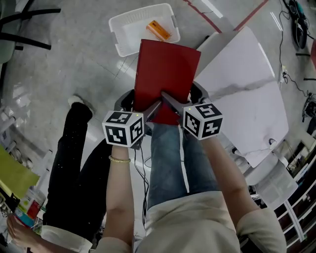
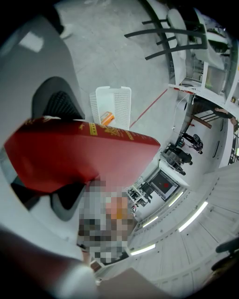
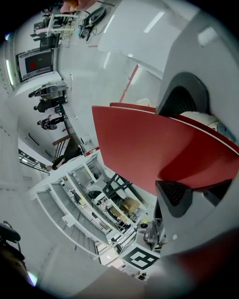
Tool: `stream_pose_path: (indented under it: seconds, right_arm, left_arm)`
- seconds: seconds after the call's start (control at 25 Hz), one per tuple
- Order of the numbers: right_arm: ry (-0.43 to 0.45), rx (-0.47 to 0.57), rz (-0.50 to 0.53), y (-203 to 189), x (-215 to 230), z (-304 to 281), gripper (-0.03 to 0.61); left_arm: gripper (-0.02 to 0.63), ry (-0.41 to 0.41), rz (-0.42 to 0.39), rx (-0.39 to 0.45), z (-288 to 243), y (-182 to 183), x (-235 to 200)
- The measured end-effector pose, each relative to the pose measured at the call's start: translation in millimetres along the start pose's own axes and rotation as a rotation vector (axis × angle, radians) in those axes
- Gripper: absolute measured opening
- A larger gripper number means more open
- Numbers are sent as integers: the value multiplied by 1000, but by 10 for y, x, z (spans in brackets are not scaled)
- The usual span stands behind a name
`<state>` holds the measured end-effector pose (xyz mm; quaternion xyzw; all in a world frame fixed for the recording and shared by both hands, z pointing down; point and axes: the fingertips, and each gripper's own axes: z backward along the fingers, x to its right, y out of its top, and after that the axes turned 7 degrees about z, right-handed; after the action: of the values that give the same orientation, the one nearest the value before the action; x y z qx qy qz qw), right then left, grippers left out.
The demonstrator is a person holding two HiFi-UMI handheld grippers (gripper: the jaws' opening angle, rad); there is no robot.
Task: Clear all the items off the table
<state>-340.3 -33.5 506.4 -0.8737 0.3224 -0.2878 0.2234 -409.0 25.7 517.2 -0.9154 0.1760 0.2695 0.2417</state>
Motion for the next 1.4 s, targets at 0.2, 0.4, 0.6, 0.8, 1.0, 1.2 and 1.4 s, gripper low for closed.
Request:
stream_pose_path:
  seconds: [0.2,0.4,0.6,0.8,1.0,1.2,1.4]
  right_arm:
    - [-1,-1,17,125,-123,-165,433]
    - [-4,3,28,191,-169,-264,431]
    - [-2,-17,28,172,-159,-350,433]
    - [-1,-36,27,175,-135,-436,433]
    - [8,-51,31,251,-64,-576,432]
    - [19,-70,42,372,44,-845,431]
    - [42,-103,39,438,166,-1122,431]
  left_arm:
    - [430,-3,18,14,69,109,-184]
    - [430,-8,26,24,80,174,-285]
    - [430,-9,40,18,39,162,-355]
    - [430,-6,59,11,-14,176,-418]
    - [430,-4,78,14,-108,276,-498]
    - [430,0,104,15,-278,442,-667]
    - [430,15,133,10,-457,568,-839]
